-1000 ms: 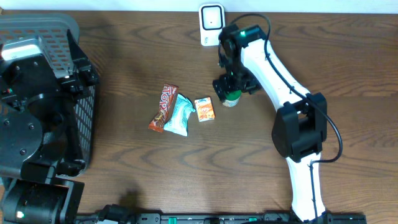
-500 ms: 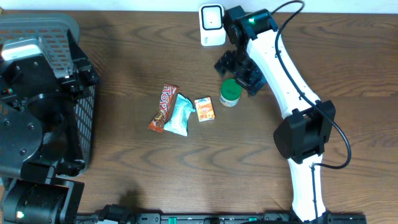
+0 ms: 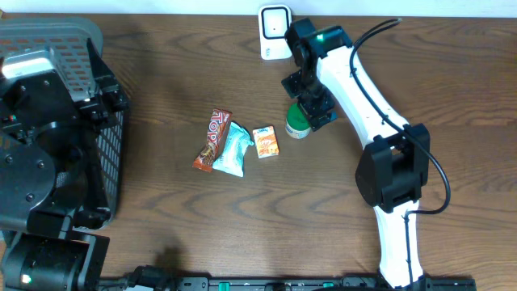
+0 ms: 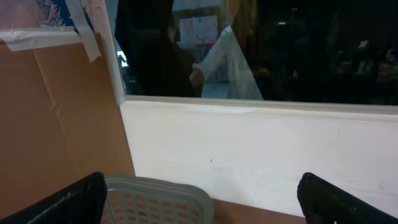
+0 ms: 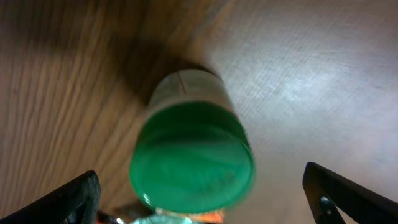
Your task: Scan the item barcode
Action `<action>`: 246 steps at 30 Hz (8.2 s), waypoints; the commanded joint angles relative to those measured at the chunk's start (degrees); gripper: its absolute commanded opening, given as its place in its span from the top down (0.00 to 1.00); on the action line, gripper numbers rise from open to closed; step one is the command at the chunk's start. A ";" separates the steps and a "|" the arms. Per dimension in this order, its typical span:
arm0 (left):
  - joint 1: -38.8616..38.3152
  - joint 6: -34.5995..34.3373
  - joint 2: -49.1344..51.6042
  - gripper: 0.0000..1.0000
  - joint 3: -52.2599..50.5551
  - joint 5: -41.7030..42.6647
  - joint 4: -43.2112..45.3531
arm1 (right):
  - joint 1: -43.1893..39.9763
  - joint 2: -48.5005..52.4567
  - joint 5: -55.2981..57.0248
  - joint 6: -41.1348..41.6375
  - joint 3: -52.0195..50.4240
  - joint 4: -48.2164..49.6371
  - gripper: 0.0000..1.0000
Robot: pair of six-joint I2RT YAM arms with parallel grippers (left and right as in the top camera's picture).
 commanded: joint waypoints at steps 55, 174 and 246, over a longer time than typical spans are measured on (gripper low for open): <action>0.20 0.37 -0.13 0.02 -0.33 -0.74 0.20 | 0.35 -3.08 -2.05 -28.59 5.38 -9.27 0.01; 0.20 0.35 -0.13 0.02 -0.33 -0.72 0.17 | 1.27 -3.10 -1.09 -61.00 -5.95 6.47 0.43; 0.20 0.39 1.31 0.02 -0.33 -0.76 0.20 | -5.14 -11.02 30.08 -74.58 0.94 33.16 0.48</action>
